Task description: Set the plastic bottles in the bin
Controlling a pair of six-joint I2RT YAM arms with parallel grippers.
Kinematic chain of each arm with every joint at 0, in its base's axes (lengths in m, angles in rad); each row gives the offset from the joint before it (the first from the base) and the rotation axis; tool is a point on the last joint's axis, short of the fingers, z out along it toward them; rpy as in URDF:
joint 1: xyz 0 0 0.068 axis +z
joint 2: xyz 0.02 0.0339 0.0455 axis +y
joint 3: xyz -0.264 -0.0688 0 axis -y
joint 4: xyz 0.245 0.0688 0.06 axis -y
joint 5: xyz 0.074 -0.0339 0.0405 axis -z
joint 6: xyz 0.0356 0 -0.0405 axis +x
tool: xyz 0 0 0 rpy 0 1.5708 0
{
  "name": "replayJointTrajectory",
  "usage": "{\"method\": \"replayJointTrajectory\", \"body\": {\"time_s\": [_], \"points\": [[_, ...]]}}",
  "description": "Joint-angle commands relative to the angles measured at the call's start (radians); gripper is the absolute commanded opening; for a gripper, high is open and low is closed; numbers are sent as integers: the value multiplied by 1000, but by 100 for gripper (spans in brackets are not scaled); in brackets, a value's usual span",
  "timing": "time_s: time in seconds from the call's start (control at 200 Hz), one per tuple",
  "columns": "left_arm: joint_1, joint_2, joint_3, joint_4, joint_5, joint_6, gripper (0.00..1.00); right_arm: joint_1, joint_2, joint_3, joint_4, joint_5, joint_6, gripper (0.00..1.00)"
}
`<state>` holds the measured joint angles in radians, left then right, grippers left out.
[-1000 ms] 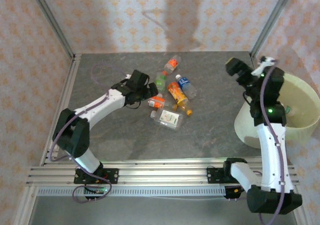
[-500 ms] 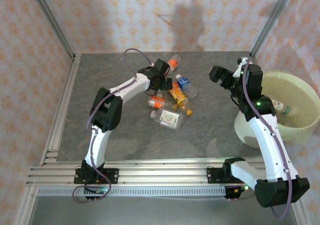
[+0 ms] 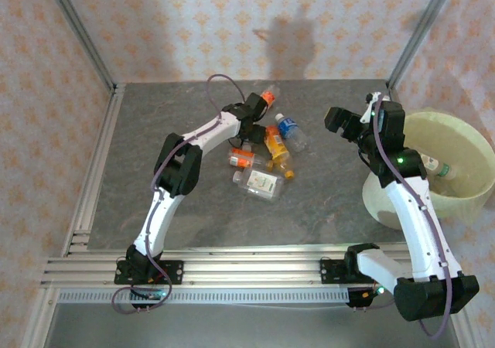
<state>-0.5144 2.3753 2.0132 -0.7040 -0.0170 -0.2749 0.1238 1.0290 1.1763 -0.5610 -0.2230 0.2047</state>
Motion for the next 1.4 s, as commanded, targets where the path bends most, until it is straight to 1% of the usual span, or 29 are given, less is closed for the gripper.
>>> {"method": "replayJointTrajectory", "body": {"time_s": [0.0,0.095,0.19,0.255,0.375,0.445,0.575,0.636,0.706,0.741,0.841,0.896,0.991,1.066,1.111,1.161,1.196,1.231,1.291,1.396], "points": [[15,22,27,-55,-69,32,80,4,-23,32,-13,27,-21,99],[21,9,4,-47,-96,26,76,4,-21,29,-11,28,-22,99],[28,-18,-32,-20,-111,26,68,4,-18,28,-8,24,-22,99],[32,-39,-49,-11,-115,26,59,4,-20,21,3,22,-16,99],[34,-111,-99,29,-71,43,47,4,-27,-2,32,35,7,99],[34,-173,-146,69,-54,48,44,4,-35,-22,57,45,18,99],[34,-304,-236,133,-48,64,41,4,-47,-59,115,22,52,99],[34,-374,-277,154,-46,69,40,4,-50,-80,157,-24,83,99],[32,-457,-339,183,-35,67,38,4,-47,-108,211,-92,173,99],[31,-527,-379,207,-23,63,37,4,-41,-118,231,-129,218,99],[19,-677,-513,288,34,63,36,4,-11,-136,280,-233,325,99],[10,-749,-573,319,99,79,37,3,7,-140,312,-307,364,100],[-14,-850,-638,331,191,102,39,6,39,-144,359,-436,394,98],[-49,-919,-677,333,215,127,38,18,52,-145,377,-492,400,98],[-70,-956,-693,328,214,140,36,31,52,-152,401,-520,408,98],[-91,-992,-705,321,202,148,31,49,44,-167,450,-554,429,98],[-104,-1013,-713,315,191,153,27,67,34,-189,525,-585,452,98],[-115,-1033,-720,311,184,157,26,86,22,-211,583,-594,468,99],[-135,-1061,-733,308,177,161,25,121,0,-250,662,-574,479,99],[-162,-1084,-736,300,193,162,25,177,-17,-274,692,-522,458,100]]}}
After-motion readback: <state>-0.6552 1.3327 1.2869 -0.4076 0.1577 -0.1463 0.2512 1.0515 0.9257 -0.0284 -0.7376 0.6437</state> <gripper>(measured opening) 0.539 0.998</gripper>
